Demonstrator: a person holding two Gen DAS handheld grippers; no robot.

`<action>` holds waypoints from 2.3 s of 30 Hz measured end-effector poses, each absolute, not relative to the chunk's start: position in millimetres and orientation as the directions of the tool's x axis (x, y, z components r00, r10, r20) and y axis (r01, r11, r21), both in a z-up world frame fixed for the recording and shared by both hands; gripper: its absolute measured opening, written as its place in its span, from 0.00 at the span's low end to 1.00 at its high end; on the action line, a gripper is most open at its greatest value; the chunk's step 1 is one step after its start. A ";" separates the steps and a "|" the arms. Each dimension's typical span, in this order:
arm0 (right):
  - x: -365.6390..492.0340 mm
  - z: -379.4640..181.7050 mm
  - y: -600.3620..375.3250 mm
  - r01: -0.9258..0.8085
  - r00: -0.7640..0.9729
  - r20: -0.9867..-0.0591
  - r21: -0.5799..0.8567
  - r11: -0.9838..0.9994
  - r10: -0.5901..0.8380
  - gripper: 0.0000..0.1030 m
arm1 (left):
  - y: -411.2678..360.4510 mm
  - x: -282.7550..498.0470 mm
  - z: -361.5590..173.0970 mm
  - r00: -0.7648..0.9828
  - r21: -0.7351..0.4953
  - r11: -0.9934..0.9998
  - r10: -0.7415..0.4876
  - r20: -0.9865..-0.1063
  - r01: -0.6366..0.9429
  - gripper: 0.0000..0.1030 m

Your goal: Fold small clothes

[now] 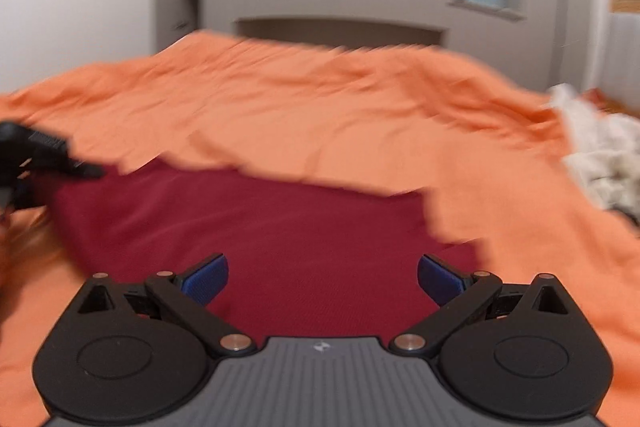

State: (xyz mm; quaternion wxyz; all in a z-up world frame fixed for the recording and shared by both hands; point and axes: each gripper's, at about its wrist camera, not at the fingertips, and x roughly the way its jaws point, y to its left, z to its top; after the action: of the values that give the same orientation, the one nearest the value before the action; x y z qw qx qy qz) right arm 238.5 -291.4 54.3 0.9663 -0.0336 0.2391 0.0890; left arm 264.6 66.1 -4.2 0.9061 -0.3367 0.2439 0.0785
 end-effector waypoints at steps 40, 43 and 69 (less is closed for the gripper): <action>242.3 44.2 -454.8 0.209 0.861 -0.507 0.282 0.936 -0.040 1.00 | -167.4 270.6 35.6 0.470 -0.369 0.699 -0.697 -0.542 0.612 0.89; 243.8 42.6 -452.3 0.206 0.858 -0.513 0.273 0.940 -0.039 1.00 | -158.1 267.3 40.4 0.485 -0.366 0.706 -0.693 -0.534 0.607 0.98; 313.0 11.1 -415.8 -0.117 0.794 -0.471 0.501 0.858 0.384 0.84 | 1.4 312.5 -24.7 0.660 -0.545 0.813 -0.527 -0.536 0.207 0.99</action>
State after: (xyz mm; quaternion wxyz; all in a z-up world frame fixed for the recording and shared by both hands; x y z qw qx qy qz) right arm 313.0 -415.8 11.1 0.9190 0.2293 0.2903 0.1364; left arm 312.5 1.4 -24.7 0.8829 -0.2246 0.3562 -0.2079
